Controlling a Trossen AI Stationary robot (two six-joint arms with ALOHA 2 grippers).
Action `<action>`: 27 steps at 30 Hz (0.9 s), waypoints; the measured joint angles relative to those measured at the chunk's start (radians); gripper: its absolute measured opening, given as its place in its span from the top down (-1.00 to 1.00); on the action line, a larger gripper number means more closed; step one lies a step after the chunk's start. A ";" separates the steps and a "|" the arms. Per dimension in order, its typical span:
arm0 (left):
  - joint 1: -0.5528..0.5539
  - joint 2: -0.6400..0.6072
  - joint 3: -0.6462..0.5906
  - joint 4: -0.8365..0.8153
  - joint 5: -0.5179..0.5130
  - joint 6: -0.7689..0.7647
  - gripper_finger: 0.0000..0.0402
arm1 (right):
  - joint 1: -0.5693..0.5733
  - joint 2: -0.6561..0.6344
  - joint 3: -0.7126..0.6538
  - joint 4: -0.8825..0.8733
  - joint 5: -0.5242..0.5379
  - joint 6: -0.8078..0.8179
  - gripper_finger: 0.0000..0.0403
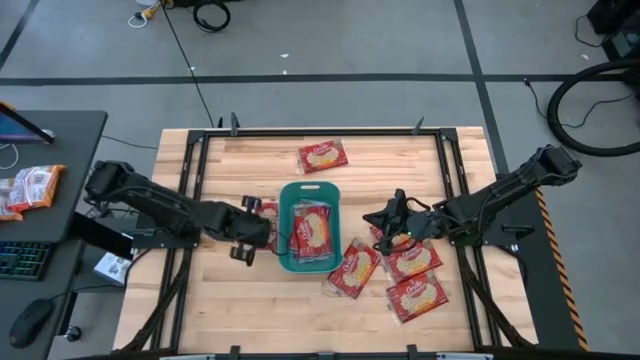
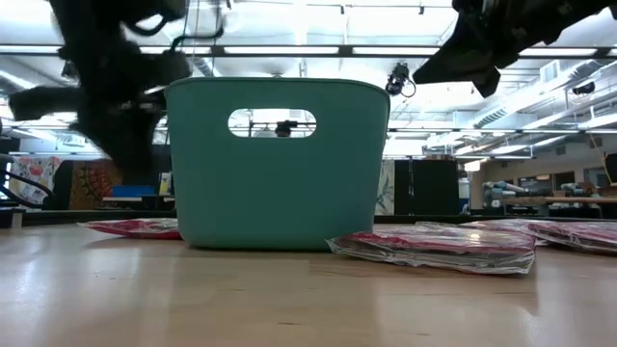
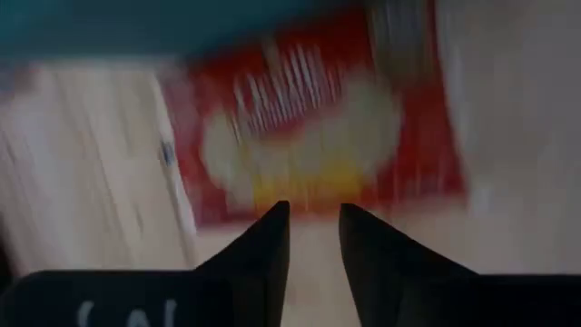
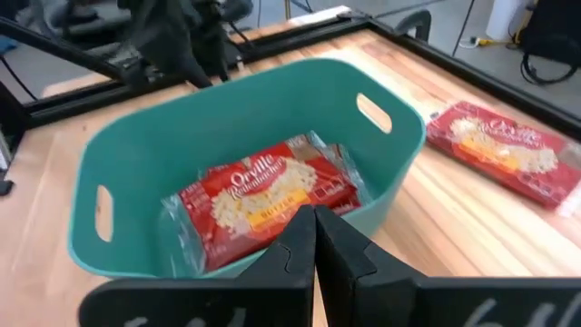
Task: Sort popcorn bags into baskets
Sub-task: Put the red popcorn bag into the green bin
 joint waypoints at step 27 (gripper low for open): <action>-0.164 -0.102 -0.203 0.191 -0.144 0.236 0.84 | -0.011 0.005 0.000 0.083 -0.010 -0.079 0.96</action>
